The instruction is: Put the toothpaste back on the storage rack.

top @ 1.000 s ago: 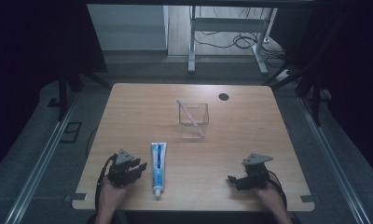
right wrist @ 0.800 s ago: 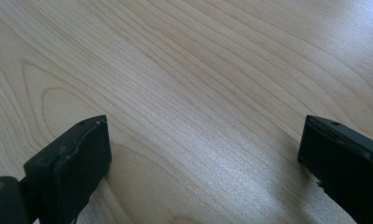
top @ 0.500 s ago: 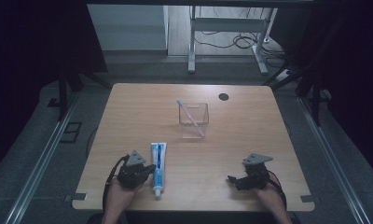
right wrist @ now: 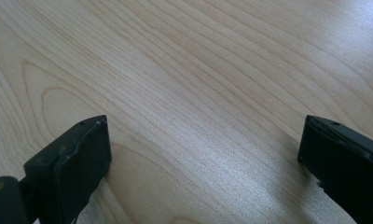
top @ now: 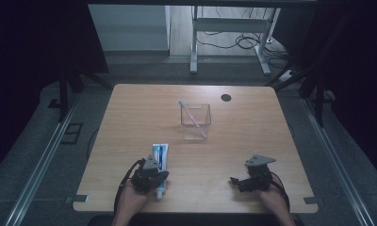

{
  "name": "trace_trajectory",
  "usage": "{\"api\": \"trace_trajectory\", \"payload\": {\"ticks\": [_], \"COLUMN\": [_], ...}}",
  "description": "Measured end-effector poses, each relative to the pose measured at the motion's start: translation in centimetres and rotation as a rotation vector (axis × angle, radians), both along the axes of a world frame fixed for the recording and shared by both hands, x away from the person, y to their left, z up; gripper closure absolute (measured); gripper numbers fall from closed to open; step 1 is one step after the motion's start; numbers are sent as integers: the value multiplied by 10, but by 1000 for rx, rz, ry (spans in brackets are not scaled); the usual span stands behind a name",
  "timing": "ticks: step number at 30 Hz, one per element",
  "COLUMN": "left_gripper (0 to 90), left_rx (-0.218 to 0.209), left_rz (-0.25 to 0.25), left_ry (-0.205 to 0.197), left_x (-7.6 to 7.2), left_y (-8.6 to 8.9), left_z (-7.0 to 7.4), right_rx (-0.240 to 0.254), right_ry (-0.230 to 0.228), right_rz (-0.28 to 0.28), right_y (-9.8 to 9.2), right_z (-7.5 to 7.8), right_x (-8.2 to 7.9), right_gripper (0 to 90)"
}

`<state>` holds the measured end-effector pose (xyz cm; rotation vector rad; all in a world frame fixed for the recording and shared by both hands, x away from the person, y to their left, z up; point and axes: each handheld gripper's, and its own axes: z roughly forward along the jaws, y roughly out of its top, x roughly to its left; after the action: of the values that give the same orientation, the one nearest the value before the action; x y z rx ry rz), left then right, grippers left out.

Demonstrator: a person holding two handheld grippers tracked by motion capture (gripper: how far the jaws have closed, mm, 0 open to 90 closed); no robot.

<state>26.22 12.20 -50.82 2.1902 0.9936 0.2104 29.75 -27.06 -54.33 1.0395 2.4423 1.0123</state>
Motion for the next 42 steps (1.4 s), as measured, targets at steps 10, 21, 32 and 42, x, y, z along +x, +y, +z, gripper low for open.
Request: {"api": "trace_trajectory", "payload": {"ticks": [10, 21, 32, 42], "left_gripper": [894, 895, 894, 890], "left_rx": [46, 78, 89, 119], "left_rz": [-14, -12, 10, 24], "left_ry": [13, 29, 38, 41], "left_x": [-1, -2, -1, 1], "left_y": [-9, -5, 9, 20], "left_z": [-3, -2, -2, -3], "right_rx": [0, 0, 0, -1], "right_ry": [0, 0, 0, 0], "right_rz": [0, 0, 0, 1], "right_y": [0, 0, 0, 0], "right_z": [0, 0, 0, 0], "right_x": [0, 0, 0, 0], "right_gripper": [19, 19, 19, 19]}}
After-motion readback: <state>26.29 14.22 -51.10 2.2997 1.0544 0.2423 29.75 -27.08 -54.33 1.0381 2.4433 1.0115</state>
